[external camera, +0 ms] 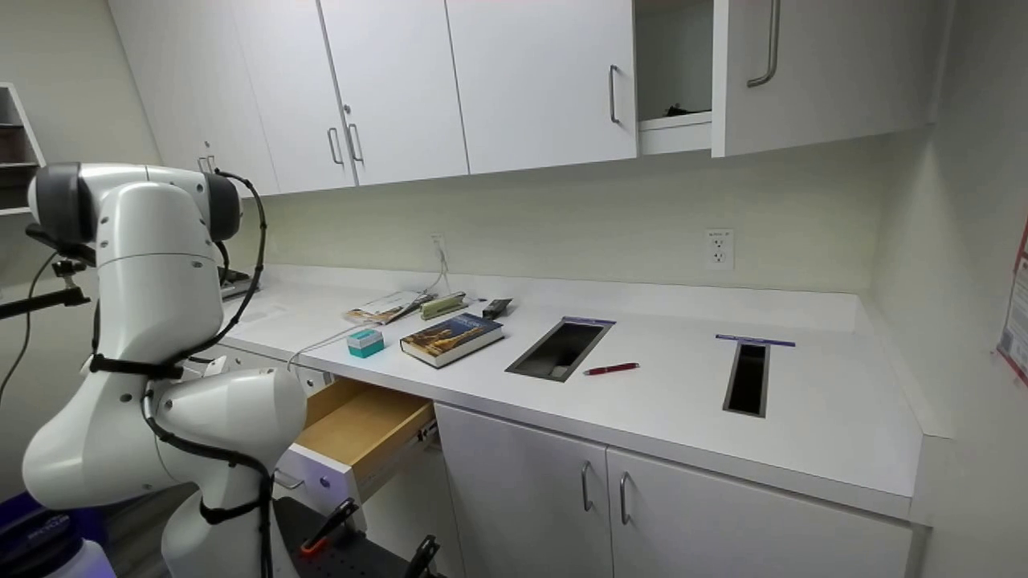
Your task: Open the drawer, take the pen out and put it on the table, the close the drawer
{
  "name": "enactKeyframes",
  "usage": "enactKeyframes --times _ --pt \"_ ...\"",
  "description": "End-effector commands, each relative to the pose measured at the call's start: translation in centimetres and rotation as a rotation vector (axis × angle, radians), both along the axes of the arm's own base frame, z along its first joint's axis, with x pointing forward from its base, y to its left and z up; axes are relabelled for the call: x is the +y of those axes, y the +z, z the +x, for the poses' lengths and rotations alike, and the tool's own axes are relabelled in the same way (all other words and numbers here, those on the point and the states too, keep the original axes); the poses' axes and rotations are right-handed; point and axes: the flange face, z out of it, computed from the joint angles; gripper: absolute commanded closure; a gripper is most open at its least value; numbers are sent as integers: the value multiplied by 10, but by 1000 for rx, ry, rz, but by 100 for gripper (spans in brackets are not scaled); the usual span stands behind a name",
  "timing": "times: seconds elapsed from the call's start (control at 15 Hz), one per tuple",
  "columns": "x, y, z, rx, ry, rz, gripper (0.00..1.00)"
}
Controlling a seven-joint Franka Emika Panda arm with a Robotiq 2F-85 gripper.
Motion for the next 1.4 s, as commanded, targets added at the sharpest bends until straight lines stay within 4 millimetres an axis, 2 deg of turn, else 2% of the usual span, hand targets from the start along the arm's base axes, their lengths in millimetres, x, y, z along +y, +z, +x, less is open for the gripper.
enactKeyframes --times 0.0,0.4,0.53,0.67,0.93,1.07,1.2,1.33 --pt "-8 1 18 -16 163 -99 100" --pt "-22 -2 37 -67 307 -205 99" --pt "-21 0 37 -88 309 -202 99" --pt "-13 13 18 -122 268 -146 99" --pt "8 39 -56 -134 218 -15 99" --pt "15 41 -85 -143 212 -7 99" --pt "14 33 -94 -163 241 -24 99" --pt "10 21 -89 -165 291 -44 99"
